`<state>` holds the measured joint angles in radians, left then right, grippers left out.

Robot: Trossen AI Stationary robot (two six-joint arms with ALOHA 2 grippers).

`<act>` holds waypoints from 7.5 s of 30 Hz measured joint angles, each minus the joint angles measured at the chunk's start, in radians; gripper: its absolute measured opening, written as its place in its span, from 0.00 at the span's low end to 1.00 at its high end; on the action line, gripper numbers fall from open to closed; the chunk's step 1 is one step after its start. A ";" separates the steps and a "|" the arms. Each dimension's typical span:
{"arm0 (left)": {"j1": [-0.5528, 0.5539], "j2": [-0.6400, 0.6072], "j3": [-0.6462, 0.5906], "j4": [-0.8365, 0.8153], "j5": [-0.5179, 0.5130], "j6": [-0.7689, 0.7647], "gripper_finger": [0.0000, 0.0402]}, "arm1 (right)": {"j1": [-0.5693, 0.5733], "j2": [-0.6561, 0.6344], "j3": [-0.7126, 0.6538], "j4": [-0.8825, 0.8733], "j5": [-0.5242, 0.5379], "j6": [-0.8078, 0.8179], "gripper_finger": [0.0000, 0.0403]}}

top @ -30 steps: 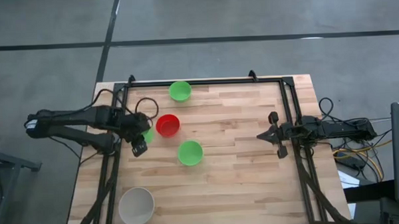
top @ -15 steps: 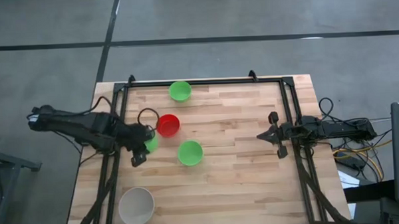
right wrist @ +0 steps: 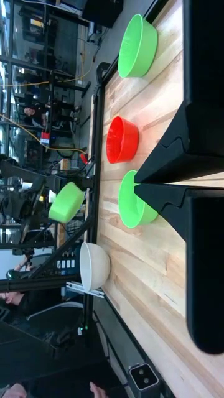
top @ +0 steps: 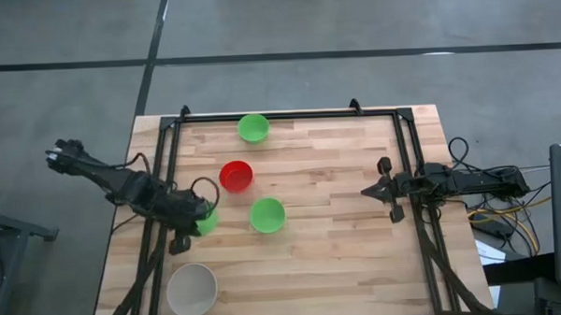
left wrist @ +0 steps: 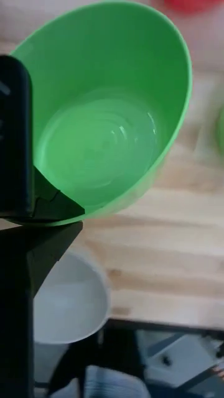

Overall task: Nest bowls inside each other
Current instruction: Stack the top left green bowl on top of the grey bowl

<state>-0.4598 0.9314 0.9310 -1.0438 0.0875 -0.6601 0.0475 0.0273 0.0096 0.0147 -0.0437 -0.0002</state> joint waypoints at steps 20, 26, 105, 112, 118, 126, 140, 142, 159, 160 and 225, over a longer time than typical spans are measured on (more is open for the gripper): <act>-0.422 0.104 0.019 0.021 -0.038 -0.098 0.01 | 0.000 0.000 0.000 0.000 0.000 0.000 0.02; -0.456 0.186 0.131 0.020 -0.080 -0.028 0.01 | 0.000 0.000 0.000 0.000 0.000 0.000 0.02; -0.636 0.759 0.402 0.049 -0.144 -0.587 0.07 | 0.000 0.000 0.000 0.000 0.000 0.000 0.02; -0.636 0.759 0.363 0.051 -0.119 -0.636 0.07 | 0.000 0.000 0.000 0.000 0.000 0.000 0.02; -0.635 0.756 0.356 0.072 -0.109 -0.645 0.07 | 0.000 0.000 0.000 0.000 0.000 0.000 0.02; -0.634 0.755 0.356 0.096 -0.110 -0.667 0.07 | 0.000 0.000 0.000 0.000 0.000 0.000 0.02; -0.633 0.753 0.356 0.128 -0.154 -0.722 0.07 | 0.000 0.000 0.000 0.000 0.000 0.000 0.02; -0.633 0.753 0.356 0.129 -0.178 -0.755 0.07 | 0.000 0.000 0.000 0.000 0.000 0.000 0.02; -0.633 0.753 0.357 0.139 -0.219 -0.839 0.07 | 0.000 0.000 0.000 0.000 0.000 0.000 0.02; -0.633 0.753 0.357 0.139 -0.220 -0.840 0.07 | 0.000 0.000 0.000 0.000 0.000 0.000 0.02; -0.631 0.751 0.357 0.140 -0.259 -1.113 0.28 | 0.000 0.000 0.000 0.000 0.000 0.000 0.02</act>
<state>-1.0908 1.6825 1.2877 -0.9034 -0.1715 -1.7731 0.0477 0.0275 0.0097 0.0149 -0.0433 -0.0002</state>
